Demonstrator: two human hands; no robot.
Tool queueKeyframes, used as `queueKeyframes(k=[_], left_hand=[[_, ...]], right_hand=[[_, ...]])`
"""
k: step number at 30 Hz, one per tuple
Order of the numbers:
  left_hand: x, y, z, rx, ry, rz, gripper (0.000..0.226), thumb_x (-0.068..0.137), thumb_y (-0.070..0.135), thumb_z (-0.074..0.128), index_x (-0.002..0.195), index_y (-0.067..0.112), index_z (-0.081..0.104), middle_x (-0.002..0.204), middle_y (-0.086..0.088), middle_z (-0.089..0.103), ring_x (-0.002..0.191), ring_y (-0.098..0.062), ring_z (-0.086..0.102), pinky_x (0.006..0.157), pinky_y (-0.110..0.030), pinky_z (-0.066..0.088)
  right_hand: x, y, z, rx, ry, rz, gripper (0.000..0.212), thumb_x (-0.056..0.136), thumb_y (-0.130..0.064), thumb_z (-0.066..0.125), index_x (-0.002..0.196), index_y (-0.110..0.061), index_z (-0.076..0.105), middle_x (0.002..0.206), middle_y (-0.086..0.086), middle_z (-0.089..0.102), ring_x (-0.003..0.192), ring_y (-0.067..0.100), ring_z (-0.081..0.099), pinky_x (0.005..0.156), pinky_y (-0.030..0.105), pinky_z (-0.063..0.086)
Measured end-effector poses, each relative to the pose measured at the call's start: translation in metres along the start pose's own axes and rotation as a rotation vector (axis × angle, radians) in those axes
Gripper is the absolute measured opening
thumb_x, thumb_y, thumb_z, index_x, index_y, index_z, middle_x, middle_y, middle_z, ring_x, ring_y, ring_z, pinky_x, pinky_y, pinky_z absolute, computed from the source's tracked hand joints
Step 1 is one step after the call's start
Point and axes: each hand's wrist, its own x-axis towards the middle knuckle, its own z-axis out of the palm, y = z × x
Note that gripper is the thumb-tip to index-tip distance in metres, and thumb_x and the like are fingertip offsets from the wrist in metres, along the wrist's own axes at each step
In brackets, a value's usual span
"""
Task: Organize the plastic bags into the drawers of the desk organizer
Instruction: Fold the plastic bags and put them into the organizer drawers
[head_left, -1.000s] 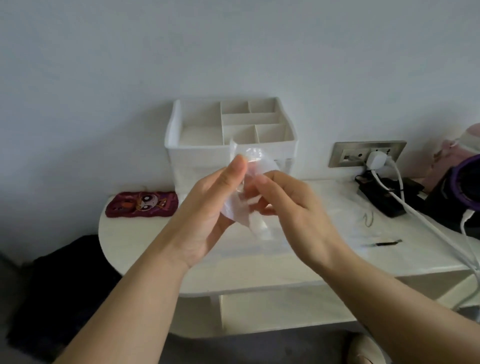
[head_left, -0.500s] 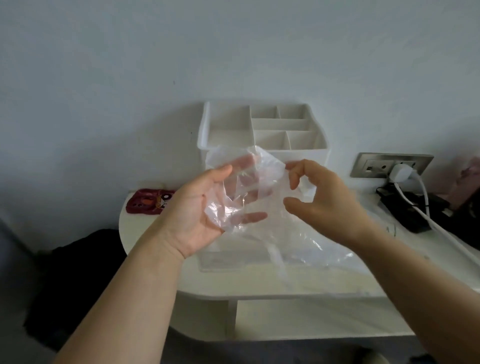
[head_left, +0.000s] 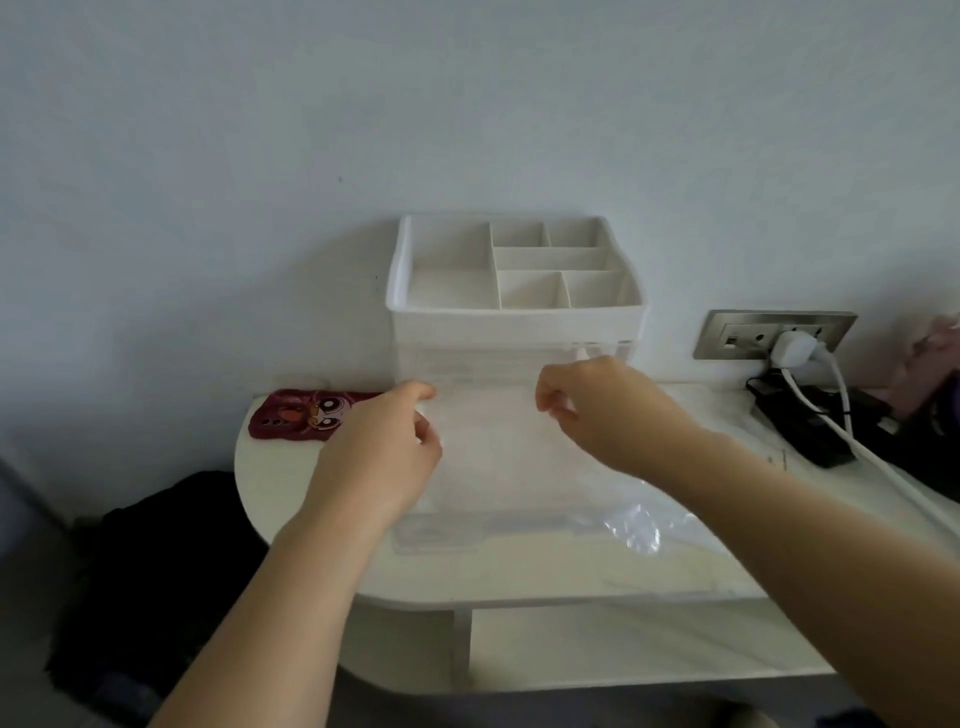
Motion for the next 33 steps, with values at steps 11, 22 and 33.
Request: queueKeyframes(k=[11,22,33], left_hand=[[0.004,0.0,0.007,0.365,0.089,0.068,0.041,0.091,0.021,0.051,0.131,0.028,0.045,0.092,0.008,0.067,0.087,-0.016,0.062,0.072,-0.031,0.033],[-0.006,0.039,0.032,0.287,-0.123,0.275,0.034,0.089,0.011,0.059,0.121,0.022,0.059,0.118,0.002,0.051,0.095,-0.014,0.054,0.069,-0.023,0.039],[0.019,0.027,0.046,0.303,-0.656,0.005,0.071,0.079,0.037,0.07,0.14,0.029,0.036,0.139,-0.002,0.029,0.127,-0.026,0.03,0.098,-0.038,0.039]], right_hand=[[-0.026,0.006,0.006,0.151,0.159,-0.021,0.016,0.087,-0.023,0.065,0.102,-0.023,0.072,0.1,-0.011,0.067,0.079,-0.003,0.05,0.072,0.007,0.037],[-0.016,-0.009,0.018,0.007,-0.384,-0.004,0.057,0.089,-0.032,0.062,0.141,-0.024,0.04,0.143,-0.004,0.044,0.131,0.014,0.039,0.106,0.027,0.031],[0.0,-0.004,0.021,-0.142,-0.637,0.019,0.06,0.087,-0.036,0.063,0.138,-0.013,0.041,0.132,0.008,0.047,0.117,0.023,0.048,0.096,0.03,0.039]])
